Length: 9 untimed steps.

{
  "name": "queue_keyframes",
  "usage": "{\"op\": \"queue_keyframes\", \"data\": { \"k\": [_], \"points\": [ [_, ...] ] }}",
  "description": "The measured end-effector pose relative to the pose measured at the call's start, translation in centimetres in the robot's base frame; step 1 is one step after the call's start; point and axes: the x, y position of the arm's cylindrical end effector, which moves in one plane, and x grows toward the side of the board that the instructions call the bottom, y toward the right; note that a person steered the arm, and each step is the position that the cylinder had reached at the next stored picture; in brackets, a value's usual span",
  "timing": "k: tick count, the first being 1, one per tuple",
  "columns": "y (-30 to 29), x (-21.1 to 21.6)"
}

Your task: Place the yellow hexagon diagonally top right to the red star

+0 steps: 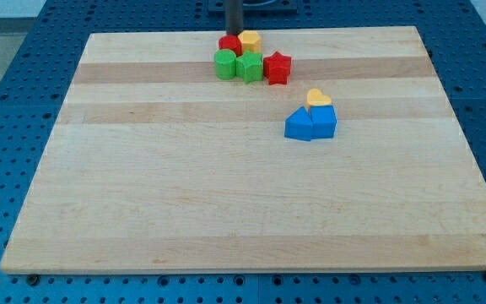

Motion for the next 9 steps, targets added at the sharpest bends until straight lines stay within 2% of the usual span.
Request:
{"op": "queue_keyframes", "data": {
  "k": [1,3,9],
  "points": [
    [-3.0,1.2],
    [-2.9,2.3],
    [10.9,3.9]
  ]
}}
